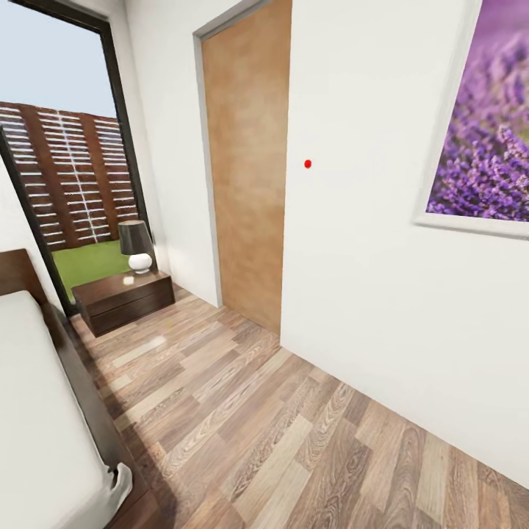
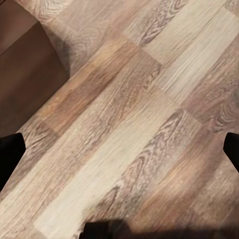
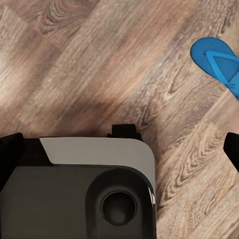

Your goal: In the bedroom, move the book from the bed onto either nightstand, and place the two sandals side by side next to the bed.

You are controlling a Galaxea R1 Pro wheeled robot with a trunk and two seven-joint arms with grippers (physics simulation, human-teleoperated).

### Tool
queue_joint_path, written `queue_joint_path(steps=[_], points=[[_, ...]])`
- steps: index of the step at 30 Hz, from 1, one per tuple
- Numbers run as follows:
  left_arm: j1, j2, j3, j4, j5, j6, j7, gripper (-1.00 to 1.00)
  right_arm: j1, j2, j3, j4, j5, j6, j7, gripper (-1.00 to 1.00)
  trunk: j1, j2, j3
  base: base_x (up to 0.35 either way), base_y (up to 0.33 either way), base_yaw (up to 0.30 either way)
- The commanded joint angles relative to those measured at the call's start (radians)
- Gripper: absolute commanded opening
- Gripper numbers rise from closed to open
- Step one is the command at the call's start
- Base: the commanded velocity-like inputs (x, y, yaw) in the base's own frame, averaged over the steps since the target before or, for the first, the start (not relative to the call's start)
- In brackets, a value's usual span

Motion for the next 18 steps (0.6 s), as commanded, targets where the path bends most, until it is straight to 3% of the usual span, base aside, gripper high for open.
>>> queue_joint_path(steps=[1, 9, 18], points=[[0.000, 0.000, 0.000, 0.000, 0.001, -0.002, 0.000, 1.00, 0.000, 0.000, -0.003, 0.000, 0.000, -0.003, 0.000, 1.00, 0.000, 0.000, -0.001, 0.085, 0.052, -0.005], [0.000, 0.000, 0.000, 0.000, 0.000, -0.002, 0.000, 1.00, 0.000, 0.000, -0.003, 0.000, 0.000, -0.003, 0.000, 1.00, 0.000, 0.000, -0.001, 0.210, 0.143, -0.001], [0.000, 0.000, 0.000, 0.000, 0.000, -0.003, 0.000, 1.00, 0.000, 0.000, -0.003, 0.000, 0.000, -0.003, 0.000, 1.00, 0.000, 0.000, -0.001, 0.239, 0.028, 0.000]])
